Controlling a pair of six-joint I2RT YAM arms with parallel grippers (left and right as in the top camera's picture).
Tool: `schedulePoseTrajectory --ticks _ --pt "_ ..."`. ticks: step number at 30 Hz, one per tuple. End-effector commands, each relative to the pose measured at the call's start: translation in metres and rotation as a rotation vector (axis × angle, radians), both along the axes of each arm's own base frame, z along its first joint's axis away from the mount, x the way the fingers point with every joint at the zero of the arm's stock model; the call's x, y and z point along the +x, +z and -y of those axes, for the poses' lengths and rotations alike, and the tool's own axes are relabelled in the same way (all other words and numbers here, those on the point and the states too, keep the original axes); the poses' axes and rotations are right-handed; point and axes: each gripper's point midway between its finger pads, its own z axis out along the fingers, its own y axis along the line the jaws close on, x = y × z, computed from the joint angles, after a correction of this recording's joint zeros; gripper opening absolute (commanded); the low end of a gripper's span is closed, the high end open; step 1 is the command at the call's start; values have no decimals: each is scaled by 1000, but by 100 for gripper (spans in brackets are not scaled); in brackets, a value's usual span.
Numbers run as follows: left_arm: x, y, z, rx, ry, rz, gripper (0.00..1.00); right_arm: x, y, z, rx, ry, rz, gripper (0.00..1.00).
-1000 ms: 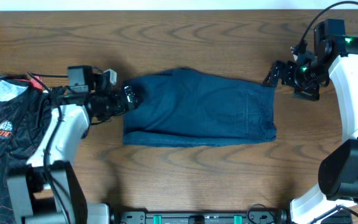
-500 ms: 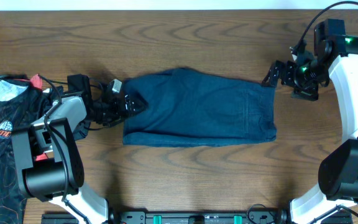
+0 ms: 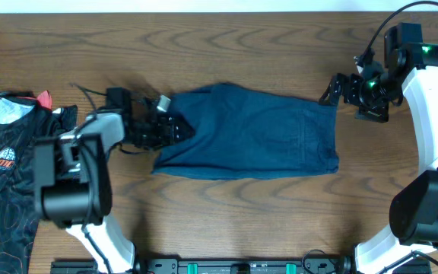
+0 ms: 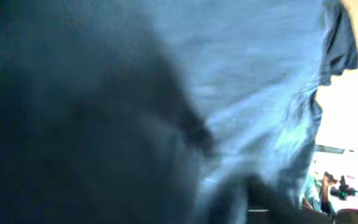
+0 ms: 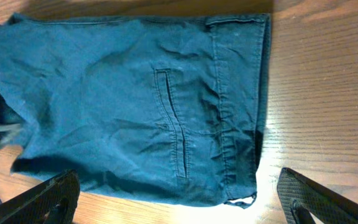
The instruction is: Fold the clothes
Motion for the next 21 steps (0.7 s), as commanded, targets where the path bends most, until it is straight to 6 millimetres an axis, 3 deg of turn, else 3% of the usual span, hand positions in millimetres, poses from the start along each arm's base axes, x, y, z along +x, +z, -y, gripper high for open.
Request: schedulePoseTrajectory --ticks 1,5,10,17,21 --pt "-16 -32 -1 62 23 -120 6 3 8 -3 6 18 30 99" --pt "-12 -32 -7 57 68 -141 6 2 8 -4 3 22 27 99" --pt "1 -20 -28 46 167 -144 6 0 0 -1 -25 24 6 99" --pt "22 35 -64 38 307 -29 6 -5 -30 -5 -18 34 -63 94" --pt "24 63 -67 41 322 37 6 -9 -52 -9 -8 41 -84 86"
